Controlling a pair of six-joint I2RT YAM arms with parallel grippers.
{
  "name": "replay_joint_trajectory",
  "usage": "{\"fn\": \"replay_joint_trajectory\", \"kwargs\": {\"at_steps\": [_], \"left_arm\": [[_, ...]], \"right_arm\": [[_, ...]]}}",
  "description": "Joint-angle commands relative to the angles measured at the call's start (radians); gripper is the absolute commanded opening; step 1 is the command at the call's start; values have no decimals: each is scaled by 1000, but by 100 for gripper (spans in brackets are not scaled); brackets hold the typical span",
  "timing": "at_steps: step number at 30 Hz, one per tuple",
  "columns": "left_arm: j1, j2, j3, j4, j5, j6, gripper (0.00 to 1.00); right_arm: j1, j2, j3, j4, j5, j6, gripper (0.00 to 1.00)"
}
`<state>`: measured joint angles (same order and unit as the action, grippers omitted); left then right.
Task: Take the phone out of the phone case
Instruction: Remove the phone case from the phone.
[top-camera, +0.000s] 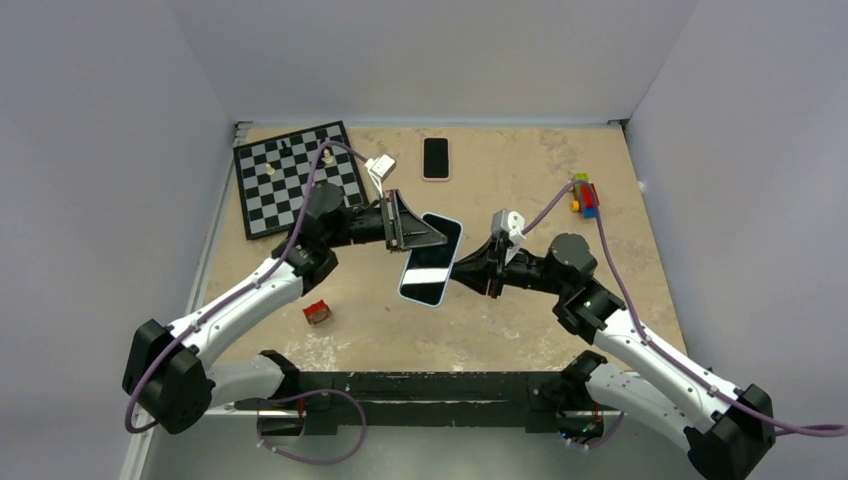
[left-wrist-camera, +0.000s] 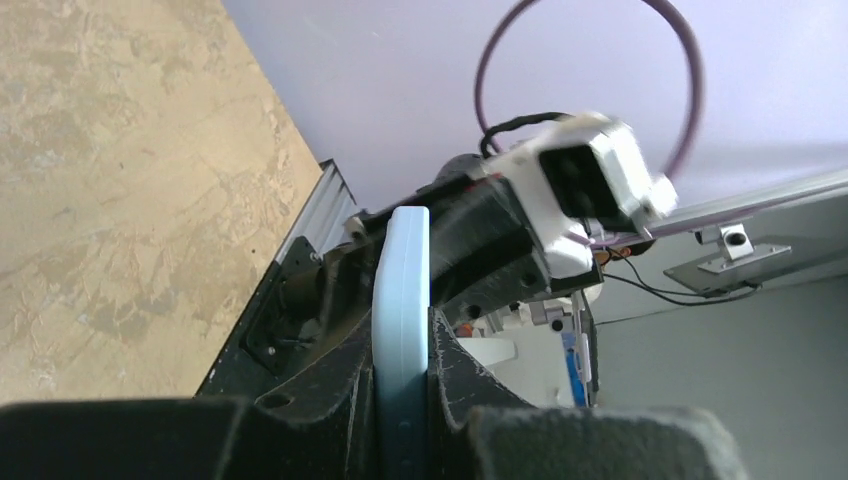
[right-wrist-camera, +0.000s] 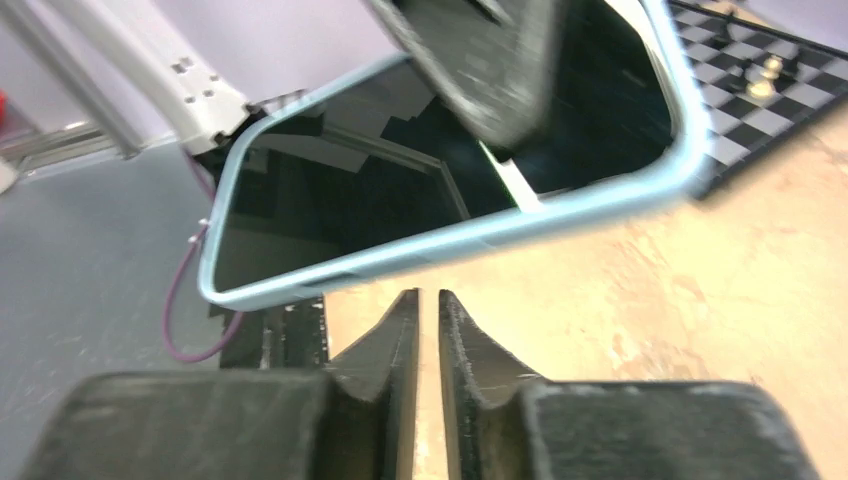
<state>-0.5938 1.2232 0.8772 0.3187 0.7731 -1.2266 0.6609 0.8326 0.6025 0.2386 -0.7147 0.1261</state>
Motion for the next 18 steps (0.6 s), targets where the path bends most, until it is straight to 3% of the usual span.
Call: {"fn": "replay_joint_trajectory", "kwargs": {"at_steps": [1,2,3,6,11,18], "left_arm": [[-19,-97,-25,104,-94,96,0],[-20,-105,-28,96,-102,117,0],[-20,-114,-34,92,-114,131,0],[-20,-137,-56,91,-143,166,0],[-19,-177,-86,94,-205,186,0],[-19,-169,-135,203,-223,107,0]], "right_arm": [[-14,-53,-73,33,164,198,33],[-23,-68,-85,28,160,256,47],[-35,-79,-100,44,128,318,55],[-90,-97,-159,207,-20,512,63],[-106,-80,-218,502,-181,734,68],[-83,56,-187,661,-204,797,67]]}}
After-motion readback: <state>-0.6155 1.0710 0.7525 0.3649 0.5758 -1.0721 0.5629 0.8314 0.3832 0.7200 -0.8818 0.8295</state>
